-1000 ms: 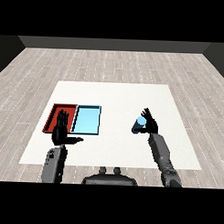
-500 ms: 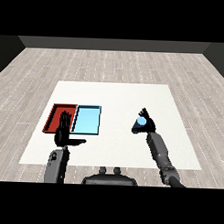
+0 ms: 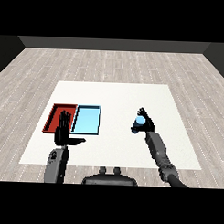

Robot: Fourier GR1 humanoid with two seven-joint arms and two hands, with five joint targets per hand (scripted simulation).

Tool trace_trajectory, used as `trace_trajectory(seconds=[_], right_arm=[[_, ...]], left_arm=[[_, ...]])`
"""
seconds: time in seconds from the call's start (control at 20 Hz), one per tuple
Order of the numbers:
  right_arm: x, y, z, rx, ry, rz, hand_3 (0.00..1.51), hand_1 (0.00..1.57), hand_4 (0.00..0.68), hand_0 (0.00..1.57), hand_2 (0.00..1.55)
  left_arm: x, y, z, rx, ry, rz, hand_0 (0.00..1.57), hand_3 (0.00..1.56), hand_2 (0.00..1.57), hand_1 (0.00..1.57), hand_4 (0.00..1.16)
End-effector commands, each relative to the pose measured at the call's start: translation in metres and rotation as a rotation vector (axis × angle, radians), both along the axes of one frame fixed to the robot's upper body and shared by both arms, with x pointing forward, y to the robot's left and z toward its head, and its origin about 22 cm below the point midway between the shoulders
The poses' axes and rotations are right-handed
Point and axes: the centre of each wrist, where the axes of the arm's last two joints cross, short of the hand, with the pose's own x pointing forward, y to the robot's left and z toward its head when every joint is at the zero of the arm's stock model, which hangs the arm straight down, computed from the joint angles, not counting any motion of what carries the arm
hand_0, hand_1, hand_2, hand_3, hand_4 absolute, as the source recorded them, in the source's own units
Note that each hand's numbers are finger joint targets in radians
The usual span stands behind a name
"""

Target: Pick the blue can and put it in the blue box

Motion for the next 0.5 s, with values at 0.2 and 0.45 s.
trace_trajectory(seconds=[0.2,0.45], right_arm=[[0.014,0.025,0.006,-0.17,0.043,-0.029,1.45,1.57,0.673,1.57,1.49],[-0.004,0.002,0.004,-0.172,0.053,-0.06,1.44,1.55,0.68,1.55,1.49]], left_arm=[[0.005,0.0,0.001,-0.004,0.013,-0.026,0.0,0.0,0.0,0.0,0.0],[0.014,-0.006,-0.015,-0.003,-0.011,-0.014,0.0,0.0,0.0,0.0,0.0]])
